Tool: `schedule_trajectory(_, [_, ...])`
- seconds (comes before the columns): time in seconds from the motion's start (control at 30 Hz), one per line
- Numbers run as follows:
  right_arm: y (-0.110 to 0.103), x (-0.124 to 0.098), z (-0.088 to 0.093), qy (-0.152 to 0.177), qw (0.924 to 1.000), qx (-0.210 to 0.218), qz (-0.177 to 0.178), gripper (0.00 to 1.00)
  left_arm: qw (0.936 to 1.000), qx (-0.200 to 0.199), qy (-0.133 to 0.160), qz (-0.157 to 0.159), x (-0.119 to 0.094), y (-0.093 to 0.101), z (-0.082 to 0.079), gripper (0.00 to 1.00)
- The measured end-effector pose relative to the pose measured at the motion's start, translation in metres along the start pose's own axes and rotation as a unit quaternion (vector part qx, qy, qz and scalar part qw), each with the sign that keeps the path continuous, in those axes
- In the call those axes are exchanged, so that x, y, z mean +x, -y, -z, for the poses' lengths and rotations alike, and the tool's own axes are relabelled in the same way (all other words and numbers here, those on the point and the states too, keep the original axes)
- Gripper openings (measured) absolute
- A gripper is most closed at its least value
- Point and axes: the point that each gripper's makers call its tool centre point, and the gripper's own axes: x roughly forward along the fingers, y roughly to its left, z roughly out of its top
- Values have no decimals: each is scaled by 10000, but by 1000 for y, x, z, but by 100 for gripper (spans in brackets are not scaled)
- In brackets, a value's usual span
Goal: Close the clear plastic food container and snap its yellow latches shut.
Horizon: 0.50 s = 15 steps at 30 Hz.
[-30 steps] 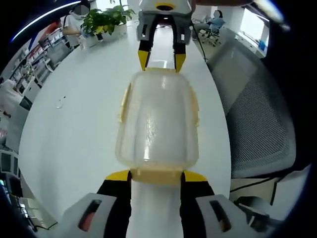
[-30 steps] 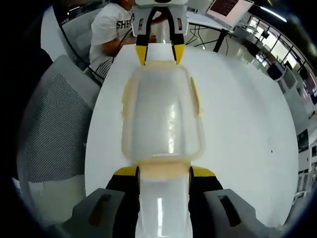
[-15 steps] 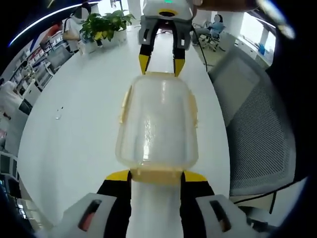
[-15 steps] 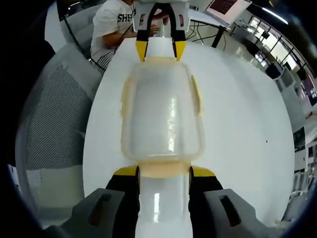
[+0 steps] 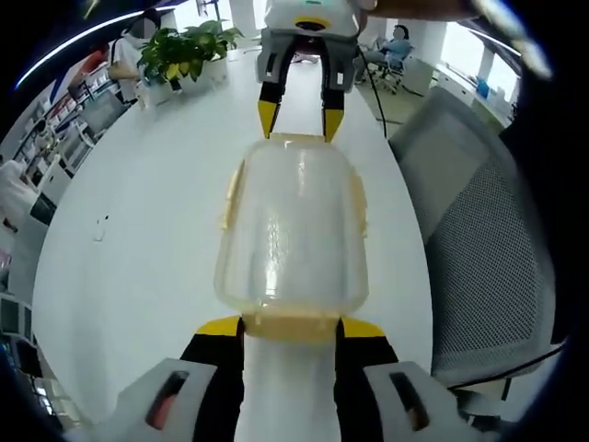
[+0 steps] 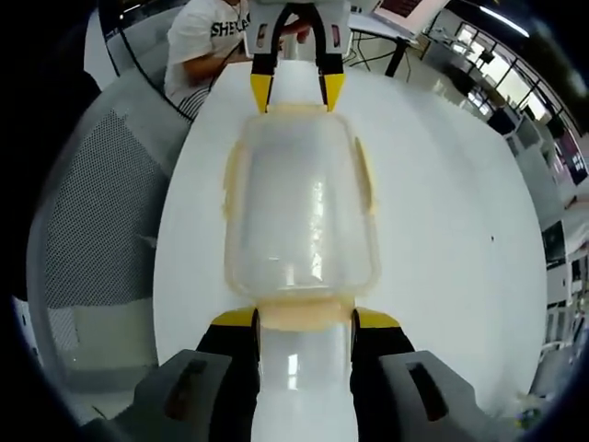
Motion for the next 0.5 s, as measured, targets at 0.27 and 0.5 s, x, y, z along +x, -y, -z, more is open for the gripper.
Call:
schedule_trajectory(0.27, [4,-6,25,-122,9999,20,50,35,10000,86,8,19,15,-3,-21,33])
schedule_trajectory(0.5, [6,-11,49,-219,9997,33,46,35,10000,58,42,22,28,0,-43,33])
